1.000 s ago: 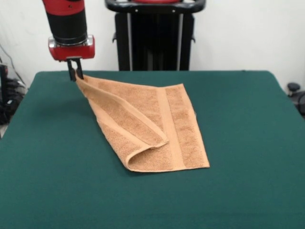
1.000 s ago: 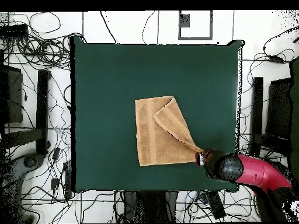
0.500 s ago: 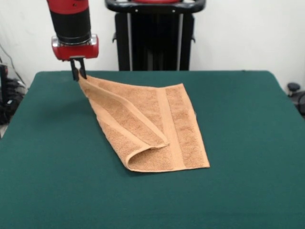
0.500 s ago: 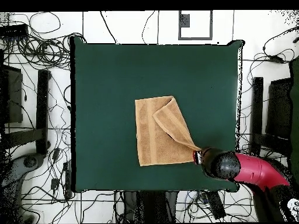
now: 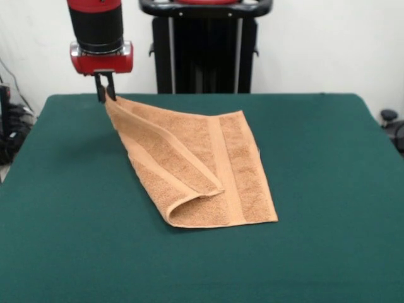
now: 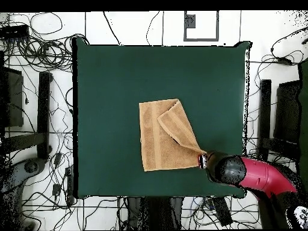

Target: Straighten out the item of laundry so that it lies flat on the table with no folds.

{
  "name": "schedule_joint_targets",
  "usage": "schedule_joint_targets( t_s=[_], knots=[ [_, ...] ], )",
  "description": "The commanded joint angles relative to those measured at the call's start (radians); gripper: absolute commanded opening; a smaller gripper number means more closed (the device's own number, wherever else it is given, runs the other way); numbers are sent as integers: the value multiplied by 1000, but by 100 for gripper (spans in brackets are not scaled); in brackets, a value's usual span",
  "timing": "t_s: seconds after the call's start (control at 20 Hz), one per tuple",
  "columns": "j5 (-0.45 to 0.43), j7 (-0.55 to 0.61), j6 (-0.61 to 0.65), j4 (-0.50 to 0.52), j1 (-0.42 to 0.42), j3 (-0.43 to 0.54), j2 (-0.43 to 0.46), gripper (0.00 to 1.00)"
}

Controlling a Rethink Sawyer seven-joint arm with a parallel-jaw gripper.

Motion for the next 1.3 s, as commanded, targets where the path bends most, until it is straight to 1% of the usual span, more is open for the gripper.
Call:
schedule_joint_targets(
  t_s=[0.05, 0.35, 0.45, 0.9, 1.3],
  knots=[
    [74, 248, -5, -21, 82, -43, 8, 0],
    [103, 241, -19, -20, 95, -71, 14, 0],
    [119, 261, -24, -12, 106, -90, 18, 0],
    [191, 287, -49, 8, 120, -134, 33, 0],
    [248, 334, -115, 46, 137, -190, 48, 0]
  ],
)
